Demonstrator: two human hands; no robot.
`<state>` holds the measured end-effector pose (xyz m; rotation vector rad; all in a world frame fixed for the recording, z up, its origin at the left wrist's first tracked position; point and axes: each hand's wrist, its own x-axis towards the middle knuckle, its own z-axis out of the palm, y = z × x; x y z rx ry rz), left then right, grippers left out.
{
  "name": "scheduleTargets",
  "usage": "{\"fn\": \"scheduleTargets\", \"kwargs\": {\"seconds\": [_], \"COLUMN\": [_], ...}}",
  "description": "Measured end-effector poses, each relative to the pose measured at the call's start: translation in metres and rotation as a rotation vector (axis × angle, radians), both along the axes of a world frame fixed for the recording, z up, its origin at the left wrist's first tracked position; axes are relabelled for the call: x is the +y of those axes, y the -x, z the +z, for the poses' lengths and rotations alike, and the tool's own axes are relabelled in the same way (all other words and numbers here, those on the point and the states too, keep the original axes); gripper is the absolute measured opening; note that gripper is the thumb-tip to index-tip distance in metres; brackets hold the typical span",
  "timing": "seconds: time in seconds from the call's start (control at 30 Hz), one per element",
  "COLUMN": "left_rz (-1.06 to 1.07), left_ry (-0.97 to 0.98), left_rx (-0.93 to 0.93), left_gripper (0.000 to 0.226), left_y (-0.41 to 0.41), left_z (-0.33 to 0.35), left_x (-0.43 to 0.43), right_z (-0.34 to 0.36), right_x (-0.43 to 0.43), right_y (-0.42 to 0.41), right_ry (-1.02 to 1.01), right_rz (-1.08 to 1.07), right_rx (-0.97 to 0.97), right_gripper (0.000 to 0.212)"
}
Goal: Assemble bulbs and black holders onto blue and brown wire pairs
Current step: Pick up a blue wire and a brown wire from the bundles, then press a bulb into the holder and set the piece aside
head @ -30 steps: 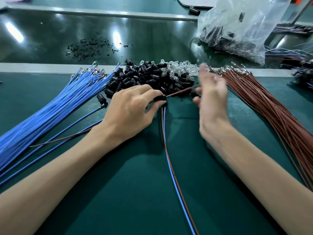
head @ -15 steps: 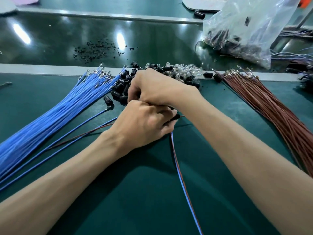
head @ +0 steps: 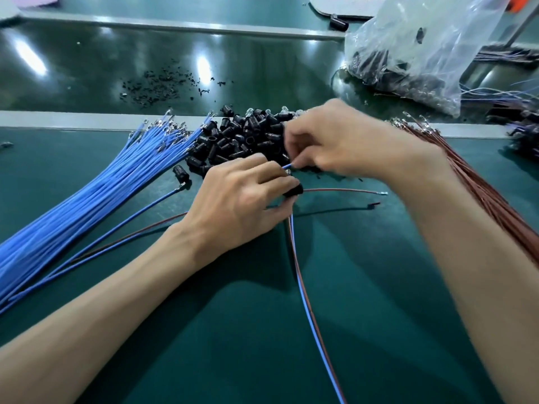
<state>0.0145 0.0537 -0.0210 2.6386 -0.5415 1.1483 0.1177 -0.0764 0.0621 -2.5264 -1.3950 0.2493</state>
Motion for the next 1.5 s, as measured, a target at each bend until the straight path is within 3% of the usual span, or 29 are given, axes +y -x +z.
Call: {"fn": "scheduleTargets", "kwargs": {"seconds": [0.17,0.37,0.57,0.73,0.83,1.03,1.17,1.27,1.4,1.5], "left_rz": [0.062,0.096,0.009,-0.027,-0.010,0.040,-0.007,-0.022,-0.009,-0.002], "left_ry": [0.056,0.073,0.104,0.114,0.120,0.138,0.174,0.215,0.282,0.324], "left_rx": [0.137,0.199,0.217,0.211,0.228,0.238,0.265,0.280,0.285,0.301], "left_gripper": [0.013,0.015,0.013,0.013,0.013,0.015,0.014,0.014,0.015,0.015], "left_y": [0.000,0.002,-0.001,-0.002,0.000,0.001,-0.001,-0.003,-0.005,-0.005], "left_z": [-0.001,-0.001,-0.003,-0.003,-0.002,0.000,-0.002,-0.002,-0.003,-0.002], "left_x": [0.004,0.003,0.003,0.004,0.003,0.004,0.005,0.006,0.008,0.010], "right_z": [0.017,0.026,0.013,-0.027,-0.031,-0.008,-0.013,-0.029,-0.045,-0.044], "right_x": [-0.065,-0.113,-0.062,-0.021,-0.021,-0.055,-0.042,-0.022,-0.015,-0.017], "right_y": [-0.027,-0.055,-0.025,-0.010,-0.014,-0.033,-0.022,-0.011,-0.008,-0.012], "right_ry": [0.019,0.134,-0.083,-0.025,0.012,0.121,-0.007,-0.072,-0.153,-0.132], "right_rz": [-0.209,-0.460,-0.211,-0.016,-0.042,-0.372,-0.199,-0.016,-0.010,-0.002], "right_rx": [0.036,-0.043,0.085,0.034,0.008,-0.189,-0.016,-0.029,0.088,0.051], "right_gripper": [0.036,0.037,0.014,0.014,0.010,0.026,0.009,0.009,0.010,0.006]}}
